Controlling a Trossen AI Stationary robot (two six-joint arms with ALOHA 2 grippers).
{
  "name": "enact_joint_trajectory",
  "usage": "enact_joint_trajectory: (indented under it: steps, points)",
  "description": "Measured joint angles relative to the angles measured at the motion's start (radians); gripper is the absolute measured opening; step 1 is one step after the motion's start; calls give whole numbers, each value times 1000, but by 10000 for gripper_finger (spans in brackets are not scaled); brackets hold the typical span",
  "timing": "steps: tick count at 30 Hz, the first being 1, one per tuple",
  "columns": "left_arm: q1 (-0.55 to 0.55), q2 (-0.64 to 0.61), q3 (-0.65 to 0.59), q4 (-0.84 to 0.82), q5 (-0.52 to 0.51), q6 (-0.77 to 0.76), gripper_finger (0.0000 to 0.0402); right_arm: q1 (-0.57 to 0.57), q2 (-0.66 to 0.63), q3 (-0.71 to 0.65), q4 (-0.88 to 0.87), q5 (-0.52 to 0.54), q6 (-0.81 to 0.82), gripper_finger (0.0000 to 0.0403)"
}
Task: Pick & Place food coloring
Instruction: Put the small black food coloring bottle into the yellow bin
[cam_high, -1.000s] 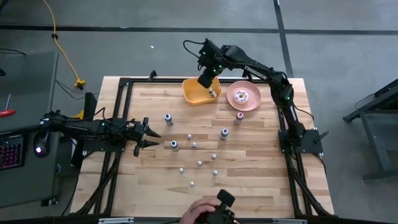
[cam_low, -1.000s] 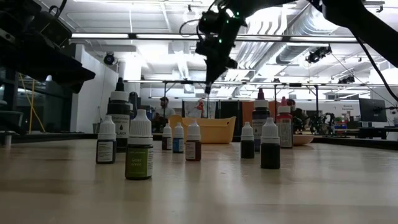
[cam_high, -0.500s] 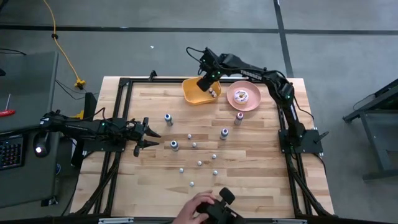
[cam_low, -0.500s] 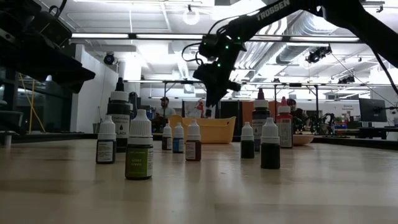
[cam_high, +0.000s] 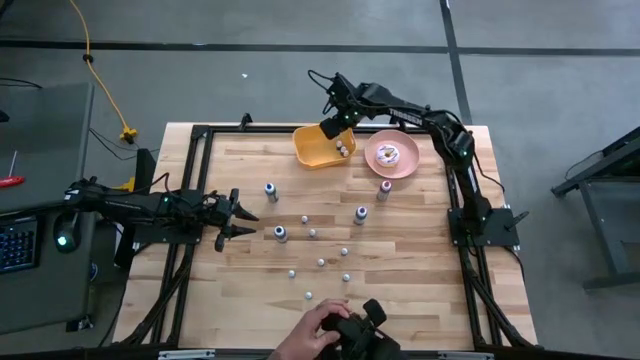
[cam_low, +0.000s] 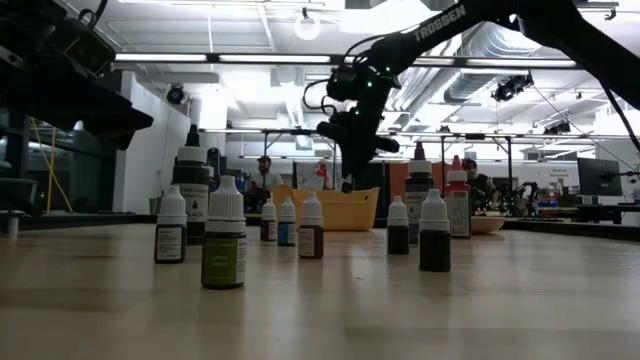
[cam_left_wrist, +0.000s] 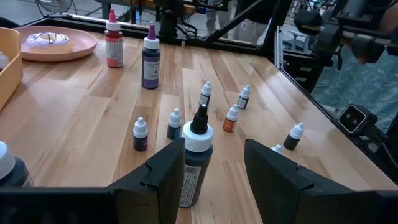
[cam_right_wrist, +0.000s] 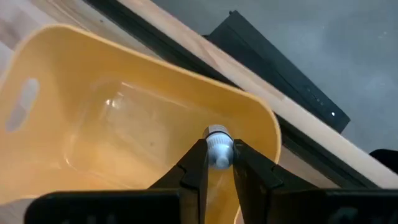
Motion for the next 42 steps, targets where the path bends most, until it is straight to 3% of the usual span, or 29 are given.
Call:
enact_joint_trajectory:
  steps: [7,42]
  points:
    - [0,0,0,0,0,0,163,1,51,0,15,-52,0,49]
    - [0,0,0,0,0,0,163,-18,81,1,-30,-37,-172,63]
